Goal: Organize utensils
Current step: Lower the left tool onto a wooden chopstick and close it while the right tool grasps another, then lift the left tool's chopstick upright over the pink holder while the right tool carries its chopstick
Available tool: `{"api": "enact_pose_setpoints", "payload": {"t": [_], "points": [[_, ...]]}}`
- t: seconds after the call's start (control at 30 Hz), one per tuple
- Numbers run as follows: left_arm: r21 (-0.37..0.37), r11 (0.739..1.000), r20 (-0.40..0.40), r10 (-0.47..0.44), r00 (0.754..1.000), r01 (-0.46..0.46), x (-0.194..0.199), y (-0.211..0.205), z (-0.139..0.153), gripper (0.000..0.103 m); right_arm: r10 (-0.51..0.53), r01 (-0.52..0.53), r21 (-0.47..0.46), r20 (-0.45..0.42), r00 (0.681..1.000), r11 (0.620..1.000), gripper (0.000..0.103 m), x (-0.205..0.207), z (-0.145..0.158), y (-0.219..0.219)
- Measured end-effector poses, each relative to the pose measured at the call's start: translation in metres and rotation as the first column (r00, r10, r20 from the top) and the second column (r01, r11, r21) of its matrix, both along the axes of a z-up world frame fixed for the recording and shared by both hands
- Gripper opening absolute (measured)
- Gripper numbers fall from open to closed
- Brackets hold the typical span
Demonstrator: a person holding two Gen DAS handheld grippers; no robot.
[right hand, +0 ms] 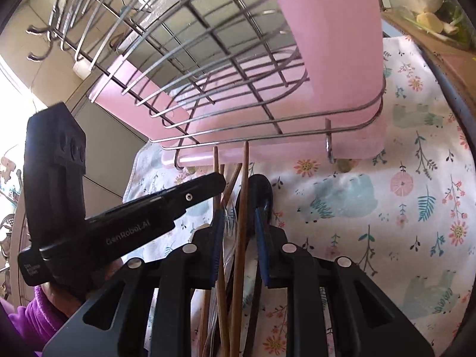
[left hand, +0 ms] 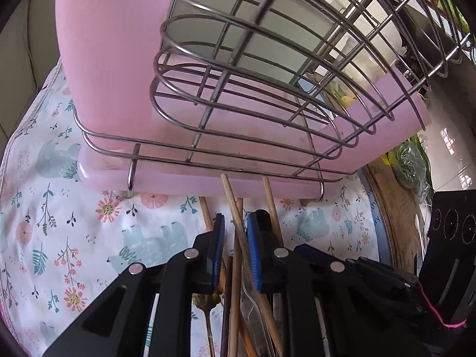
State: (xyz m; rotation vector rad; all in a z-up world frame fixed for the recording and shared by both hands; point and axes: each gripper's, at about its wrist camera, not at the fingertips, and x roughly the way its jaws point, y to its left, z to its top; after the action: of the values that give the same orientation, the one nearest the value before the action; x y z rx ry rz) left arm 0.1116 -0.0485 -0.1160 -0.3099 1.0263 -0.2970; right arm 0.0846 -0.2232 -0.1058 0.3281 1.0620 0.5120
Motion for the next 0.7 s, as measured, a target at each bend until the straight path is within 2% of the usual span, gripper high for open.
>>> {"api": "enact_pose_setpoints", "payload": {"t": [0.2, 0.23, 0.27, 0.7], "points": [[-0.012, 1.0, -0.007, -0.004, 1.0, 0.004, 0.002, -0.005, -0.001, 0.009, 0.003, -0.002, 0.01, -0.045, 0.999, 1.0, 0.022, 0.011, -0.013, 0.009], [-0.013, 1.0, -0.006, -0.004, 1.0, 0.004, 0.001, -0.005, -0.001, 0.009, 0.004, -0.003, 0.018, -0.053, 0.999, 1.0, 0.012, 0.011, -0.013, 0.008], [-0.014, 1.0, -0.003, -0.005, 1.0, 0.005, 0.0, -0.005, 0.0, 0.009, 0.005, -0.004, 0.026, -0.063, 0.998, 1.0, 0.007, 0.012, -0.015, 0.009], [-0.046, 0.999, 0.091, 0.012, 0.996, -0.008, -0.033, 0.012, 0.04, 0.008, -0.023, 0.025, 0.07, -0.031, 0.999, 0.997, 0.007, -0.021, 0.006, -0.021]]}}
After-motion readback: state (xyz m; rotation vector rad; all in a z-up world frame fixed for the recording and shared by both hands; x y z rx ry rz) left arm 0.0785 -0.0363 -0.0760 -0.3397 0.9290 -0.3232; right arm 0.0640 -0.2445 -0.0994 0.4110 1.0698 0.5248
